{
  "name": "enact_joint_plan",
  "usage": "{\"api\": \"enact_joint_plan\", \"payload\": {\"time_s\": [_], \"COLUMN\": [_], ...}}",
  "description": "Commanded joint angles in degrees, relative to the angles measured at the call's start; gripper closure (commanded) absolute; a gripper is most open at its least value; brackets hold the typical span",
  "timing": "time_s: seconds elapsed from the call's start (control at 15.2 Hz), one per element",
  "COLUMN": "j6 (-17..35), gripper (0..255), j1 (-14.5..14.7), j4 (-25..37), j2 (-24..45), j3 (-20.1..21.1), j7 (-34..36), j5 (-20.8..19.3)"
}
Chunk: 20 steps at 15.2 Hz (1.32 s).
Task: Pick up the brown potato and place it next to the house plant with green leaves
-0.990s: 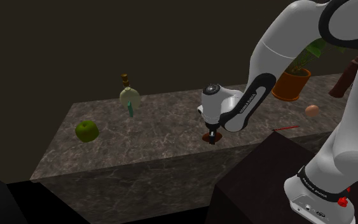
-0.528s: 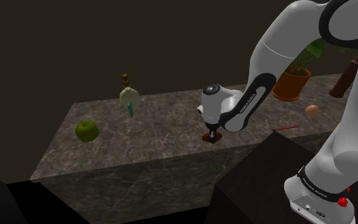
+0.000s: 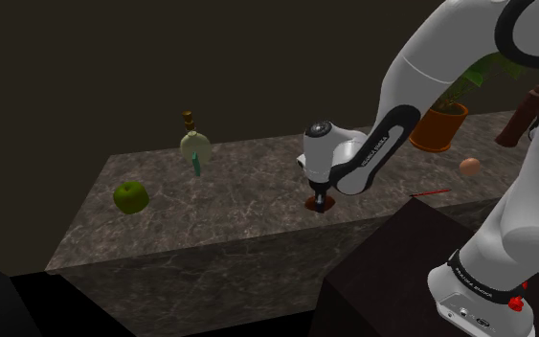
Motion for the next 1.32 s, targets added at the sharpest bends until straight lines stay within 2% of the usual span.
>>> {"api": "enact_joint_plan", "payload": {"time_s": [0.0, 1.25], "j6": [-1.2, -15.5], "gripper": [255, 255], "j1": [-0.3, -0.4], "j4": [-0.5, -0.3], "j2": [-1.9, -16.9], "j3": [0.5, 2.6], "j7": [-1.2, -10.6], "j5": [1.2, 11.3]}}
